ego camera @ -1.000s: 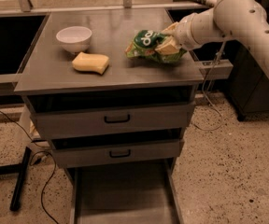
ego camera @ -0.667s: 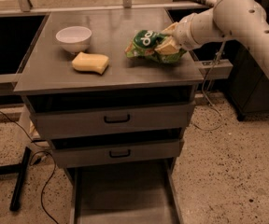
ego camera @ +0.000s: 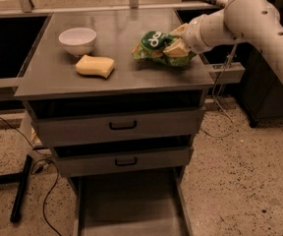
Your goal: Pick green rice chip bag from bottom drawer and place on counter
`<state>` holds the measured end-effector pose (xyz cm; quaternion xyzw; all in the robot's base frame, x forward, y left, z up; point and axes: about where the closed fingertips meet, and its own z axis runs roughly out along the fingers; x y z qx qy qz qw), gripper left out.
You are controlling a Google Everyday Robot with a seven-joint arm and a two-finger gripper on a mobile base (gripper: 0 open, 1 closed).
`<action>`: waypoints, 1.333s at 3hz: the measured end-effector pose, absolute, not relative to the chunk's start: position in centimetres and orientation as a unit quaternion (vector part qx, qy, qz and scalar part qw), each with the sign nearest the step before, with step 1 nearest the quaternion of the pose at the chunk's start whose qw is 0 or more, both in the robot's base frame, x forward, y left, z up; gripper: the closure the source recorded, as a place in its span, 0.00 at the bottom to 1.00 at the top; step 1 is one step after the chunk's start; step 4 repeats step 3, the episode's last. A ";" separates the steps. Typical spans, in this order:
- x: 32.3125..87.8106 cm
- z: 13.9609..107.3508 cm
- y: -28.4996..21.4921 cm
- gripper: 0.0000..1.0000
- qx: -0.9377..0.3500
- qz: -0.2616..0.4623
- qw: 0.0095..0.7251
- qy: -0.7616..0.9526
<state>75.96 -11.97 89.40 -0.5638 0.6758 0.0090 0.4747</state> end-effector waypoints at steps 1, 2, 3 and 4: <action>76.0 89.4 -12.0 0.12 -0.564 0.009 0.475 0.676; 76.0 89.4 -12.0 0.00 -0.564 0.009 0.475 0.676; 76.0 89.4 -12.0 0.00 -0.564 0.009 0.475 0.676; 76.0 89.4 -12.0 0.00 -0.564 0.009 0.475 0.676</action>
Offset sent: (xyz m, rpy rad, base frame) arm 0.0000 0.0000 0.0000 0.0000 0.0000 0.0000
